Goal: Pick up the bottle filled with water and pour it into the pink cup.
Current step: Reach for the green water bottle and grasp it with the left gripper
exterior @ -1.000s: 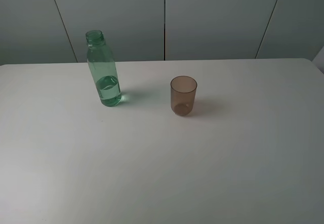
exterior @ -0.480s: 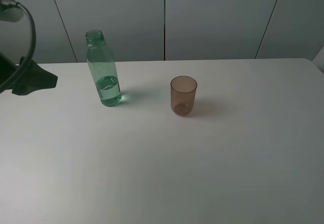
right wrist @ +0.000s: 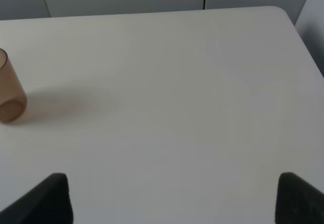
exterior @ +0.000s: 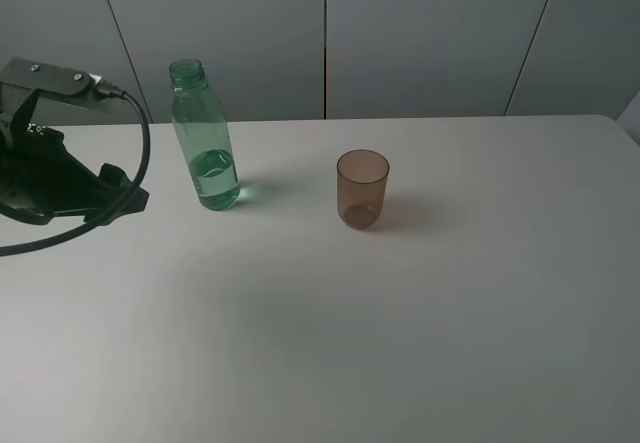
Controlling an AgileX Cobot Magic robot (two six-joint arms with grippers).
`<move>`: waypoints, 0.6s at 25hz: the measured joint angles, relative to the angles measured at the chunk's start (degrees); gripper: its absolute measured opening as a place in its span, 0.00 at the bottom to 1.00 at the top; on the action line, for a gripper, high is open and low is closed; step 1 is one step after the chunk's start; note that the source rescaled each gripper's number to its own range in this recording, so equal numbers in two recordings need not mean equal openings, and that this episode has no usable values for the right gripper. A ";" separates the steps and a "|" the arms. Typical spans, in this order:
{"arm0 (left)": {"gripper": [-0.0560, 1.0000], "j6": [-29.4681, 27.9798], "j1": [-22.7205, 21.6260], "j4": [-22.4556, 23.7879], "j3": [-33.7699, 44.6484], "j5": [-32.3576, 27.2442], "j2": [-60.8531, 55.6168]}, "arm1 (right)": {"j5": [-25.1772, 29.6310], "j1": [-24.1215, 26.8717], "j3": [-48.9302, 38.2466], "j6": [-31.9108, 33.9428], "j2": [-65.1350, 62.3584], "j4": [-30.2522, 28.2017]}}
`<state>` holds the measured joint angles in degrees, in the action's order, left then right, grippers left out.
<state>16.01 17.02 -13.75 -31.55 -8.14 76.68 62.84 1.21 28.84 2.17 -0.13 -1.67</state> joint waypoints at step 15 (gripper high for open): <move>0.98 -9.36 0.07 12.24 6.81 30.57 12.45 | 0.00 0.00 0.00 0.00 0.00 0.00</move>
<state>6.65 17.10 -1.51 -24.74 22.43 89.13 62.84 1.21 28.84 2.17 -0.13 -1.67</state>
